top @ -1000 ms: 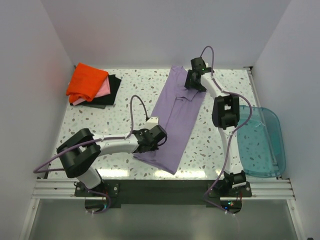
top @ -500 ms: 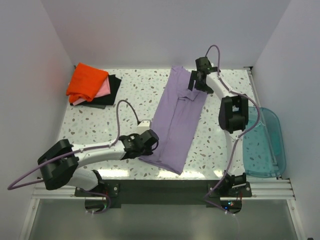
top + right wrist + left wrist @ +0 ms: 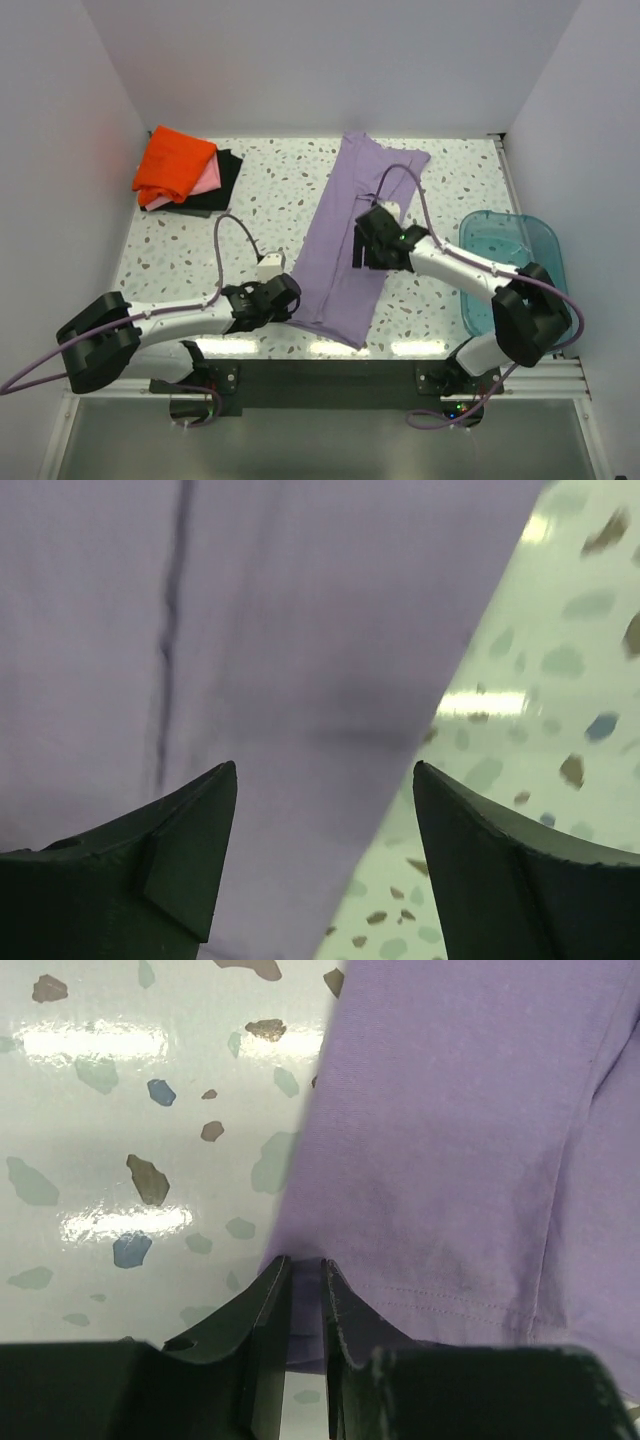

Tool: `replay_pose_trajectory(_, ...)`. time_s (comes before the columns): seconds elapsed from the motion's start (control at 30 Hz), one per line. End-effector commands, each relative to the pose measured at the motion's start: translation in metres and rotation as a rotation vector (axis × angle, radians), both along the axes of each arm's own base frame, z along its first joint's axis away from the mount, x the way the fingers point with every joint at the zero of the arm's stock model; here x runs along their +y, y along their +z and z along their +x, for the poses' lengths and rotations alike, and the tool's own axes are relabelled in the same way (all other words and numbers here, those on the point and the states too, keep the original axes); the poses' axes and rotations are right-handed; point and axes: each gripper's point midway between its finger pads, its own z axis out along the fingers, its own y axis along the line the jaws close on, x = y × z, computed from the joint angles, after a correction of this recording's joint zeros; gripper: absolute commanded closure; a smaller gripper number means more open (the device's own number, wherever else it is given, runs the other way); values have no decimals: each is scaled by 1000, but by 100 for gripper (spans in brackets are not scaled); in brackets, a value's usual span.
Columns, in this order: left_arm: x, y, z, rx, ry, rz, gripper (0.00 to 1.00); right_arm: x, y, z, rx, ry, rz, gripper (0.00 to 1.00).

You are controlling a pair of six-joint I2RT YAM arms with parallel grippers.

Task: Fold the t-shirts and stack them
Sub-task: Fold the tshirt

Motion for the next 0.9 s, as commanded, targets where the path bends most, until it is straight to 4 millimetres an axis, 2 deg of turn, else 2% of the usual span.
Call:
replay_pose_trajectory(0.0, 21, -15, -16, 39, 31, 20, 77, 9, -20, -41, 2, -40, 52, 27)
replay_pose_trajectory(0.03, 21, -15, -17, 39, 30, 13, 77, 19, -25, -62, 17, -15, 54, 29)
replay_pose_trajectory(0.1, 23, -14, -18, 34, 32, 6, 77, 20, -33, -86, 21, 4, 48, 31)
replay_pose_trajectory(0.13, 23, -14, -19, 35, 30, 6, 77, 33, -34, -104, 23, 35, 73, 31)
replay_pose_trajectory(0.2, 23, -14, -19, 35, 26, 7, 77, 33, -41, -122, 23, 47, 57, 31)
replay_pose_trajectory(0.23, 24, -15, -19, 35, 24, 8, 77, 38, -44, -138, 34, 69, 55, 31)
replay_pose_trajectory(0.33, 23, -17, -21, 38, 12, 2, 78, 38, -57, -161, 53, 90, 25, 31)
replay_pose_trajectory(0.43, 20, -12, -18, 21, -4, -7, 76, 35, -72, -175, 76, 106, -22, 31)
replay_pose_trajectory(0.57, 15, 3, -12, -23, -39, -21, 73, 24, -81, -183, 92, 108, -65, 31)
replay_pose_trajectory(0.7, -6, 23, -6, -72, -126, -96, 70, 25, -77, -187, 83, 135, -30, 30)
replay_pose_trajectory(0.77, -13, 27, -6, -72, -153, -107, 69, 23, -73, -186, 71, 135, -30, 30)
replay_pose_trajectory(0.87, -7, 19, -6, -51, -137, -62, 70, 18, -69, -185, 64, 125, -44, 28)
